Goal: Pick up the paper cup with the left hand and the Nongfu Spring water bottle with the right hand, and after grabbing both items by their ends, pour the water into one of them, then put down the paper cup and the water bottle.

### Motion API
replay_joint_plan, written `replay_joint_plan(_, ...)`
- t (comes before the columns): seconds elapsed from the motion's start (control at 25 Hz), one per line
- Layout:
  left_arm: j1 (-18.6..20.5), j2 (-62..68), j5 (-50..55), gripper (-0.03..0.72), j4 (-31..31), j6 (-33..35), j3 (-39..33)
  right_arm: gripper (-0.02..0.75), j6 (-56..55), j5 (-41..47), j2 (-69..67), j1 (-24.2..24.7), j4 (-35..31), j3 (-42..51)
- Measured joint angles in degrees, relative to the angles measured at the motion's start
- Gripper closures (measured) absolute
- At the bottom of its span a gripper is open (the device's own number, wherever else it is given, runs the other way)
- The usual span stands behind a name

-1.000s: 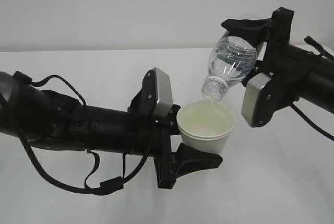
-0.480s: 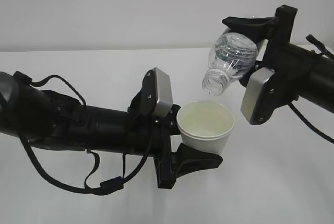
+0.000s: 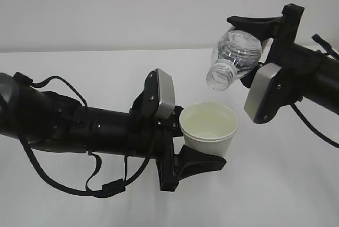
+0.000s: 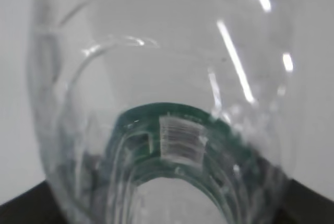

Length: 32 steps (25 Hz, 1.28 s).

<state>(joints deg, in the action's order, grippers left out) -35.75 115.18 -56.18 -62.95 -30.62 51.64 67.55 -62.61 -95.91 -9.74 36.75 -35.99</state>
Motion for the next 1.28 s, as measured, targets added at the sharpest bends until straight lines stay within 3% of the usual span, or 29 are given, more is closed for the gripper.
replay_joint_plan(1.28, 0.00, 0.00, 0.00, 0.205, 0.00, 0.00, 0.00, 0.255, -20.21, -0.02, 0.00, 0.00, -2.81, 0.00)
